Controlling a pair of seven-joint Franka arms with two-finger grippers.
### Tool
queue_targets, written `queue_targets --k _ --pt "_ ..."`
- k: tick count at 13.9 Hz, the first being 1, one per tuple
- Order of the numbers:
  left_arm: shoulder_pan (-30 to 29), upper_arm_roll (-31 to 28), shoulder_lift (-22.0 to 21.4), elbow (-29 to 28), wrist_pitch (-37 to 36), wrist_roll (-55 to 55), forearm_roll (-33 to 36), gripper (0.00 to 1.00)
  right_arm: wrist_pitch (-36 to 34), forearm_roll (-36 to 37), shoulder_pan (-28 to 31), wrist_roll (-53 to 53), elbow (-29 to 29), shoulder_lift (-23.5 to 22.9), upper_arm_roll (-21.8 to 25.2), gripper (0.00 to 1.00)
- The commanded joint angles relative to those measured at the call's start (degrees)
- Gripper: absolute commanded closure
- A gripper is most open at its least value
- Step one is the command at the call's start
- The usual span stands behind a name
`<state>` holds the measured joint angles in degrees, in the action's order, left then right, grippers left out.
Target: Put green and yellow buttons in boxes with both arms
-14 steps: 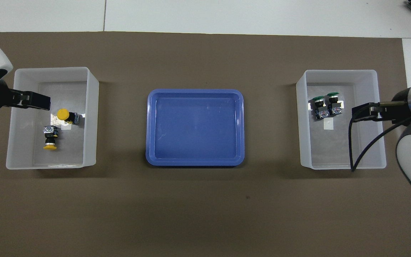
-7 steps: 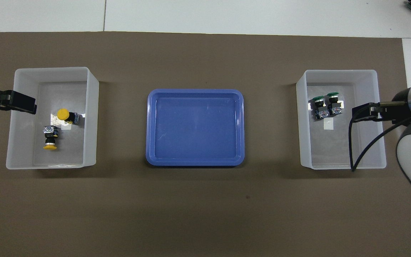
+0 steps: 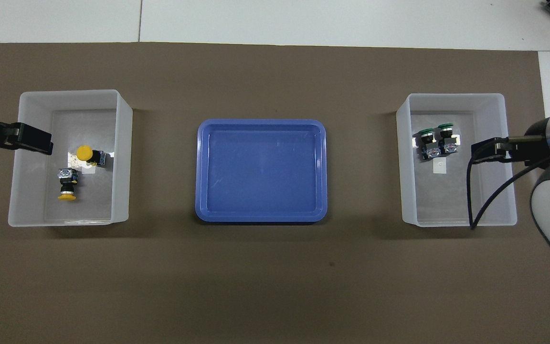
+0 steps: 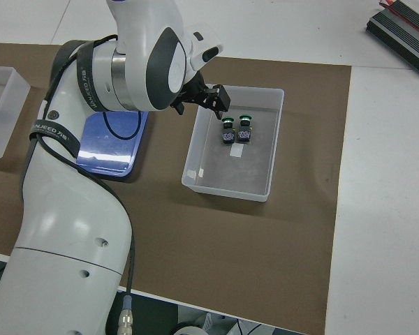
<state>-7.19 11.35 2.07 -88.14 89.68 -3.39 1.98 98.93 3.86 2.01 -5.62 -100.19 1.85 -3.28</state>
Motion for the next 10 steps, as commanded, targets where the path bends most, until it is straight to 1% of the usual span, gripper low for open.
queue_targets --k 1,10 --pt "-0.2 0.0 -0.6 -0.5 -0.6 0.1 -0.3 0.0 -0.8 -1.0 0.8 -0.3 -0.2 0.8 -0.3 0.0" --pt "-0.2 0.0 -0.6 -0.5 -0.6 0.1 -0.3 0.0 -0.4 -1.0 0.7 -0.3 -0.2 0.8 -0.3 0.0"
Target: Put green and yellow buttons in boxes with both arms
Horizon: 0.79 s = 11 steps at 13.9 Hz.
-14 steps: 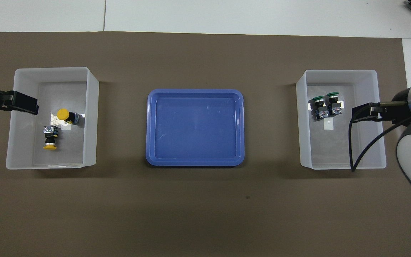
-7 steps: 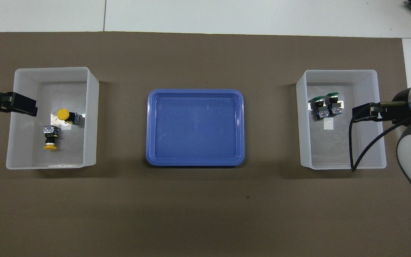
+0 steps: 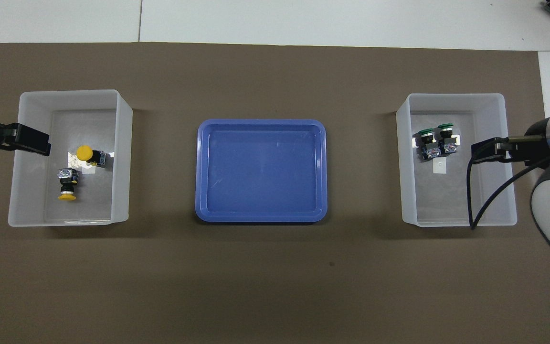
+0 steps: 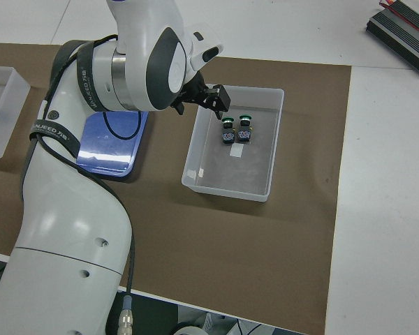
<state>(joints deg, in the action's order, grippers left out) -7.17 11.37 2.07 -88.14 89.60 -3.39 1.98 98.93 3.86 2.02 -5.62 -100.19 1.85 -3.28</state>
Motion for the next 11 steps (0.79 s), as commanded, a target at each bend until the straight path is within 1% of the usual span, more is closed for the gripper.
queue_targets --k 1,9,11 --pt "-0.2 0.0 -0.6 -0.5 -0.6 0.1 -0.3 0.0 -0.5 -1.0 0.7 -0.3 -0.2 0.8 -0.3 0.0" --pt "-0.2 0.0 -0.6 -0.5 -0.6 0.1 -0.3 0.0 -0.8 -1.0 0.7 -0.4 -0.4 1.1 -0.3 0.0" --pt "-0.2 0.0 -0.5 -0.5 -0.5 0.1 -0.3 0.0 -0.8 -2.4 0.7 -0.6 -0.5 1.1 -0.3 0.0"
